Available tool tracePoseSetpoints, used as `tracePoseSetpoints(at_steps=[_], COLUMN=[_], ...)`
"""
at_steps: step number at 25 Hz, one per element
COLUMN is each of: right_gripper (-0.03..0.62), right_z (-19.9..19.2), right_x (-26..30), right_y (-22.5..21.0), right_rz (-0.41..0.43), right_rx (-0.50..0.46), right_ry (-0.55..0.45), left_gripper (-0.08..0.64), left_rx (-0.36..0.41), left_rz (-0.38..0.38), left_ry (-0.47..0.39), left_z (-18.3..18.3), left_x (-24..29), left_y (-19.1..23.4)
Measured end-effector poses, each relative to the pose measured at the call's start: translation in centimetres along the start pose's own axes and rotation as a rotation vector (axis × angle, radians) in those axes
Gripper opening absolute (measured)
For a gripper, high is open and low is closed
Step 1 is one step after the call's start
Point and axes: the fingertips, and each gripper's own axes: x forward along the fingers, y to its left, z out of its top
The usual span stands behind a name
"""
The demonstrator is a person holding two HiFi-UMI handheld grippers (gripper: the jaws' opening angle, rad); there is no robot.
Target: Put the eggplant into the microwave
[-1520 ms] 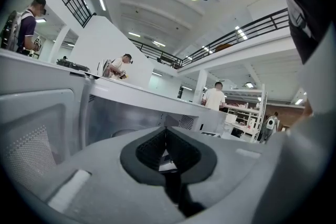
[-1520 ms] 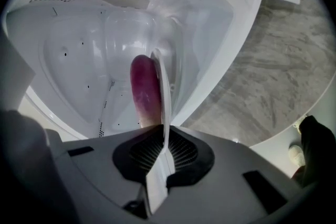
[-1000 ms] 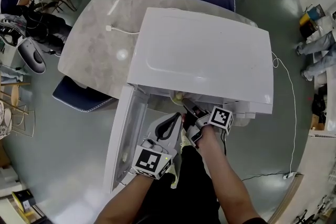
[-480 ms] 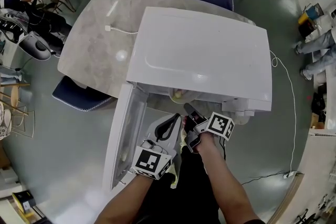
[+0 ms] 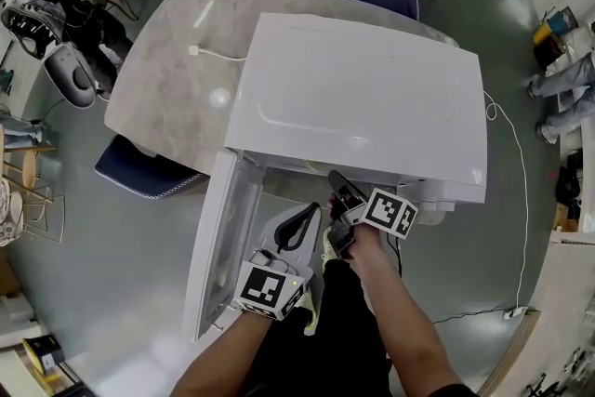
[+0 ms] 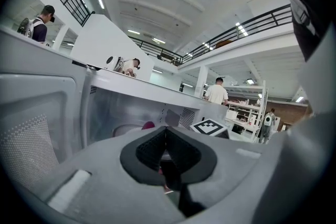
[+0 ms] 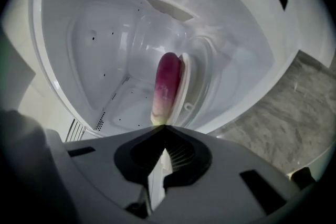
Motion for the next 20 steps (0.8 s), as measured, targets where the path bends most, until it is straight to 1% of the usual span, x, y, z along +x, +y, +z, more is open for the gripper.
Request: tracePoseSetpoints(at_steps=[13,16,20], right_gripper=[0.003,0.003,0.003], right_z=[1.2,0.9,-0.2], right_x=[1.0,0.4,-2.0], right_y=[0.2,0.8,2.7], right_rz=[0.004,0.014,0.018], right_rx=[-0.024,-0.052,-0.123], right_ry=[0.003,0.0,0.0], left_gripper=[0.009,0.009,0.009], left_rx=[-0.007,-0.012,-0.011], left_rz=[0.019,0.018,0.005], left_ry=[0.016,0.02,0.022], left_z=[-0.2,-0.1,0.4], left_x=[0.3,0.2,-0.3], left_y=[0.3,0.2,-0.9])
